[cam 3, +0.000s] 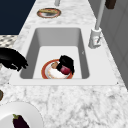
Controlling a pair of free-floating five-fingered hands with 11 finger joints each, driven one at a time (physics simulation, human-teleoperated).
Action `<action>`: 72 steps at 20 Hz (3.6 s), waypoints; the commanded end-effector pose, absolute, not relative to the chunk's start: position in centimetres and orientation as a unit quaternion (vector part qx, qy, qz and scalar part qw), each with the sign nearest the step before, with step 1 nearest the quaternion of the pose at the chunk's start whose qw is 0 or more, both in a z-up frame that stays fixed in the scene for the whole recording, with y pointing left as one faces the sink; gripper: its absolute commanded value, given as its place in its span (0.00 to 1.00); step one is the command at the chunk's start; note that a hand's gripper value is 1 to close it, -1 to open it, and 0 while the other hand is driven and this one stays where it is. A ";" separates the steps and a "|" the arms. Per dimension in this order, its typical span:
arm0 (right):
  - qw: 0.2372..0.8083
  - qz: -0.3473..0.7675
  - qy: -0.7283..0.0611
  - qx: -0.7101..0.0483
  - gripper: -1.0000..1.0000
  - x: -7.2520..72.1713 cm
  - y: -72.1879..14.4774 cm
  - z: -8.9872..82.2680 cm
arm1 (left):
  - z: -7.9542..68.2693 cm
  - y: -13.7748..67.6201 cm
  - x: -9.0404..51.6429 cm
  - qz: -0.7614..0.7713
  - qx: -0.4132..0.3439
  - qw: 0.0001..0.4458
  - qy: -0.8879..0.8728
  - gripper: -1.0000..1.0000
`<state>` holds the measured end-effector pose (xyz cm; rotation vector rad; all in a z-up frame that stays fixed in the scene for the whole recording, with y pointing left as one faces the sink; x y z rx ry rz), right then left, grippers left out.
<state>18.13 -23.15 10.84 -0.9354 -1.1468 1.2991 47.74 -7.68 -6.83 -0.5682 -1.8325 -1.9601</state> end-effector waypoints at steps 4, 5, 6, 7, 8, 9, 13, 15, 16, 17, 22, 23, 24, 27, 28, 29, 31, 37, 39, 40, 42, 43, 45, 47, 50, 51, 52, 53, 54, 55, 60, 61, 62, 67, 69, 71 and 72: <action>0.553 0.550 -0.485 -0.396 0.50 18.1 -23.2 10.8 | -3.7 -7.3 46.9 -0.698 -0.186 0.160 -0.672 1.00; 0.553 0.550 -0.485 -0.396 0.50 18.1 -23.2 10.8 | -3.0 -7.3 46.4 -0.698 -0.184 0.157 -0.674 1.00; 0.553 0.550 -0.485 -0.396 0.50 18.1 -23.2 10.8 | -2.2 -7.0 46.7 -0.697 -0.181 0.176 -0.671 1.00; 0.553 0.550 -0.485 -0.396 0.50 18.1 -23.2 10.8 | -1.8 -6.3 45.8 -0.695 -0.182 0.177 -0.673 1.00; 0.553 0.550 -0.485 -0.396 0.50 18.1 -23.2 10.8 | -1.2 -5.5 45.6 -0.693 -0.183 0.176 -0.675 1.00; 0.553 0.550 -0.485 -0.396 0.50 18.1 -23.2 10.8 | -0.5 -5.0 45.2 -0.693 -0.182 0.177 -0.675 1.00; 0.553 0.550 -0.485 -0.396 0.50 18.1 -23.2 10.8 | 2.2 -2.3 44.2 -0.692 -0.184 0.180 -0.675 1.00; 0.553 0.550 -0.485 -0.396 0.50 18.1 -23.2 10.8 | 3.4 -0.8 43.8 -0.690 -0.185 0.180 -0.676 1.00; 0.553 0.550 -0.485 -0.396 0.50 18.1 -23.2 10.8 | 4.0 0.0 43.5 -0.690 -0.185 0.180 -0.677 1.00; 0.553 0.550 -0.485 -0.396 0.50 18.1 -23.2 10.8 | 4.6 0.7 43.2 -0.689 -0.185 0.180 -0.677 1.00; 0.553 0.550 -0.485 -0.396 0.50 18.1 -23.2 10.8 | 7.4 4.3 41.9 -0.690 -0.185 0.180 -0.677 1.00; 0.553 0.550 -0.485 -0.396 0.50 18.1 -23.2 10.8 | 7.8 5.1 41.7 -0.690 -0.185 0.180 -0.676 1.00; 0.553 0.550 -0.485 -0.396 0.50 18.1 -23.2 10.8 | 8.4 5.8 41.4 -0.690 -0.184 0.180 -0.676 1.00; 0.553 0.550 -0.485 -0.396 0.50 18.1 -23.2 10.8 | 9.9 7.9 40.7 -0.692 -0.183 0.182 -0.675 1.00; 0.553 0.550 -0.485 -0.396 0.50 18.1 -23.2 10.8 | 10.3 8.6 40.5 -0.691 -0.182 0.183 -0.675 1.00; 0.553 0.550 -0.485 -0.396 0.50 18.1 -23.2 10.8 | 10.8 9.2 40.2 -0.691 -0.183 0.186 -0.675 1.00; 0.553 0.550 -0.485 -0.396 0.50 18.1 -23.2 10.8 | 11.8 10.5 39.9 -0.690 -0.184 0.189 -0.674 1.00; 0.553 0.550 -0.485 -0.396 0.50 18.1 -23.2 10.8 | 15.7 14.6 39.6 -0.689 -0.191 0.196 -0.671 1.00; 0.553 0.550 -0.485 -0.396 0.50 18.1 -23.2 10.8 | 16.9 16.0 39.4 -0.687 -0.192 0.196 -0.672 1.00; 0.553 0.550 -0.485 -0.396 0.50 18.1 -23.2 10.8 | 17.6 16.6 39.2 -0.688 -0.191 0.196 -0.672 1.00; 0.553 0.550 -0.485 -0.396 0.50 18.1 -23.2 10.8 | 18.8 17.8 38.8 -0.686 -0.195 0.200 -0.671 1.00; 0.553 0.550 -0.485 -0.396 0.50 18.1 -23.2 10.8 | 19.3 18.5 38.6 -0.688 -0.194 0.198 -0.671 1.00; 0.553 0.550 -0.485 -0.396 0.50 18.1 -23.2 10.8 | 20.4 19.9 38.1 -0.689 -0.192 0.194 -0.671 1.00; 0.553 0.550 -0.485 -0.396 0.50 18.1 -23.2 10.8 | 21.6 21.3 37.8 -0.690 -0.193 0.194 -0.670 1.00; 0.553 0.550 -0.485 -0.396 0.50 18.1 -23.2 10.8 | 23.7 23.2 37.3 -0.691 -0.192 0.193 -0.670 1.00; 0.553 0.550 -0.485 -0.396 0.50 18.1 -23.2 10.8 | 24.4 23.9 37.0 -0.691 -0.191 0.192 -0.671 1.00; 0.553 0.550 -0.485 -0.396 0.50 18.1 -23.2 10.8 | 25.1 24.5 36.8 -0.690 -0.192 0.194 -0.670 1.00; 0.553 0.550 -0.485 -0.396 0.50 18.1 -23.2 10.8 | 25.6 25.2 36.5 -0.688 -0.195 0.196 -0.671 1.00; 0.553 0.550 -0.485 -0.396 0.50 18.1 -23.2 10.8 | 26.1 25.7 36.2 -0.687 -0.195 0.199 -0.671 1.00; 0.553 0.550 -0.485 -0.396 0.50 18.1 -23.2 10.8 | 26.6 26.3 35.9 -0.688 -0.193 0.199 -0.671 1.00; 0.553 0.550 -0.485 -0.396 0.50 18.1 -23.2 10.8 | 28.5 29.4 33.9 -0.689 -0.186 0.196 -0.672 1.00; 0.553 0.550 -0.485 -0.396 0.50 18.1 -23.2 10.8 | 28.7 30.0 33.4 -0.688 -0.185 0.195 -0.674 1.00; 0.553 0.550 -0.485 -0.396 0.50 18.1 -23.2 10.8 | 28.8 30.6 32.9 -0.688 -0.184 0.195 -0.674 1.00; 0.553 0.550 -0.485 -0.396 0.50 18.1 -23.2 10.8 | 28.9 34.0 30.2 -0.685 -0.184 0.195 -0.678 1.00; 0.553 0.550 -0.485 -0.396 0.50 18.1 -23.2 10.8 | 28.9 35.3 29.1 -0.684 -0.183 0.195 -0.679 1.00; 0.553 0.550 -0.485 -0.396 0.50 18.1 -23.2 10.8 | 28.7 36.7 28.0 -0.684 -0.184 0.195 -0.678 1.00; 0.553 0.550 -0.485 -0.396 0.50 18.1 -23.2 10.8 | 28.7 37.3 27.4 -0.684 -0.184 0.195 -0.679 1.00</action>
